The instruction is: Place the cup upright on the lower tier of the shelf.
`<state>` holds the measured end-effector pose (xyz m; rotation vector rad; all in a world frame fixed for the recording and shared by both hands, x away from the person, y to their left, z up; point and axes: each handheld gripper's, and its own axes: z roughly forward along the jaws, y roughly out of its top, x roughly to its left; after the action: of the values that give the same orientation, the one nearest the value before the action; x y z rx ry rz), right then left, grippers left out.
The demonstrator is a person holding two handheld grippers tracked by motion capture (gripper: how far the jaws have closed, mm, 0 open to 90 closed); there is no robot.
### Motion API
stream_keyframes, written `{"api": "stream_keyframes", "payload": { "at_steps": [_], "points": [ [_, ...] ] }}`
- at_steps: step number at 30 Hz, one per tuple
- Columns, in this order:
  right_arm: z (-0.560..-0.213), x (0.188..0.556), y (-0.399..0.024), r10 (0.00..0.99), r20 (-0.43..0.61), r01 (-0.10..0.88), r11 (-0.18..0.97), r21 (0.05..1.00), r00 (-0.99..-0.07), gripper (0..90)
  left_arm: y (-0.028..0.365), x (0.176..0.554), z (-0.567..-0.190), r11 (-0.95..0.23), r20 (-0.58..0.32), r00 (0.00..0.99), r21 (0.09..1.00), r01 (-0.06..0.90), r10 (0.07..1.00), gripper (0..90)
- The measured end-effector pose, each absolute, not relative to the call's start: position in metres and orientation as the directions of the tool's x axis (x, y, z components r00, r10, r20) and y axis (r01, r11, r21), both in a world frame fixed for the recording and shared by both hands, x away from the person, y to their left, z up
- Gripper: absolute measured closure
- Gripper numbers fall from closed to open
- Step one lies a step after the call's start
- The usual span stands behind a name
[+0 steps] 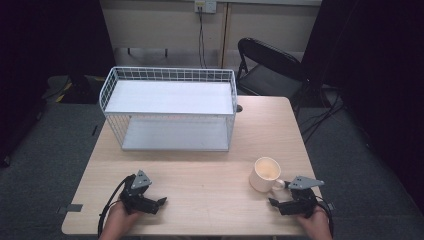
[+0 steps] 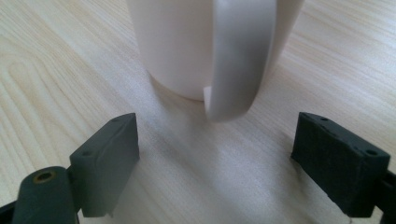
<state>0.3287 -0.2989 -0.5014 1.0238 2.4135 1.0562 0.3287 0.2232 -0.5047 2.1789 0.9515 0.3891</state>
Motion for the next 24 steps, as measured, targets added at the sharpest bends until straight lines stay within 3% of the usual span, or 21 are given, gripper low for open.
{"api": "stream_keyframes", "payload": {
  "at_steps": [13, 24],
  "points": [
    [-0.498, 0.327, -0.301, 0.701, -0.004, 0.483, 0.496, 0.722, -0.713, 15.5, 0.223, 0.329, -0.505, -0.472, -0.010, 0.683, 0.716, 0.515, 0.730, 0.0],
    [-0.465, 0.323, -0.305, 0.701, 0.033, 0.508, 0.483, 0.713, -0.712, 16.5, 0.223, 0.329, -0.505, -0.471, -0.010, 0.683, 0.716, 0.515, 0.731, 0.0]
  ]
}}
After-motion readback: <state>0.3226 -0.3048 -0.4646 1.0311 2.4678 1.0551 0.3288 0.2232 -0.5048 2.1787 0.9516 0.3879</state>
